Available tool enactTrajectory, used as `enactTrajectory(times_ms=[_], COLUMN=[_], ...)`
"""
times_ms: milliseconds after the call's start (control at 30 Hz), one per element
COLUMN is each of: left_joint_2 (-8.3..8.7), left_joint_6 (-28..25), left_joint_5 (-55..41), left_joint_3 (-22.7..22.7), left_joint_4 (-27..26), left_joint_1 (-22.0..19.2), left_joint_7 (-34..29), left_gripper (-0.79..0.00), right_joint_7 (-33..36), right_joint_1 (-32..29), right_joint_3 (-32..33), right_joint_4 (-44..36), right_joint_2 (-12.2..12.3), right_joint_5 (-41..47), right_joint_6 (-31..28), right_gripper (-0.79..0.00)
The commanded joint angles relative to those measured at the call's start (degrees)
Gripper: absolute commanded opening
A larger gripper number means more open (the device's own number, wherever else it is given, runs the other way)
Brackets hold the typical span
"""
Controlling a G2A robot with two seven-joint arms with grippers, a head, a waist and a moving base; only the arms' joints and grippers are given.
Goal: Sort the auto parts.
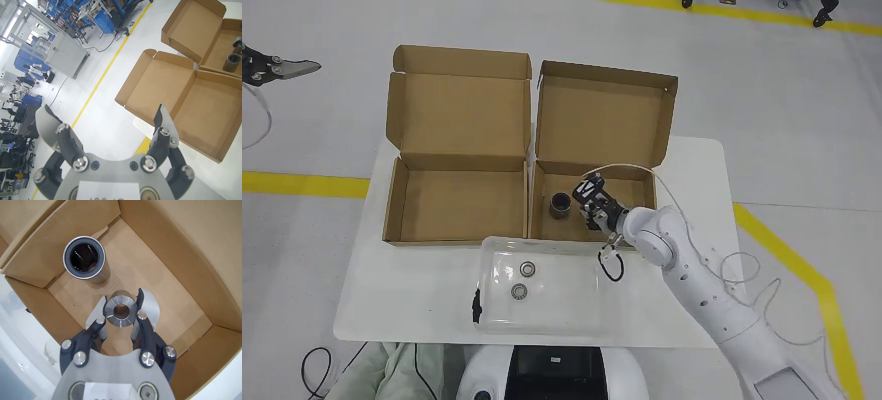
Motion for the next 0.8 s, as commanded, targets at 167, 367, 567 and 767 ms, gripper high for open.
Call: enactTrajectory(times_ms=[167, 367, 567, 767], left_joint_2=[0.00, 0.00, 0.00, 0.00], left_joint_6=[0.0, 0.0, 0.0, 0.0], left_joint_5=[0.0, 0.0, 0.0, 0.0], left_joint_3=[0.0, 0.0, 0.0, 0.0], left_joint_4=[0.0, 0.0, 0.0, 0.0], left_joint_1=[0.0, 0.0, 0.0, 0.0], left_joint_7=[0.0, 0.0, 0.0, 0.0], left_gripper=[0.000, 0.000, 0.000, 0.000], right_joint_7=[0.3, 0.1, -0.7, -1.6], right_joint_1=[3.3, 5.1, 6.0, 5.2], right_joint_3=[-2.5, -4.0, -4.5, -3.3], right_joint_4=[4.8, 7.2, 8.9, 6.8], right_joint_2=[-1.4, -2.3, -2.8, -2.6], right_joint_5=[1.1, 1.6, 1.3, 0.2], right_joint_6=[0.1, 0.1, 0.2, 0.6], right_gripper=[-0.785, -0.539, -0.385, -0.363])
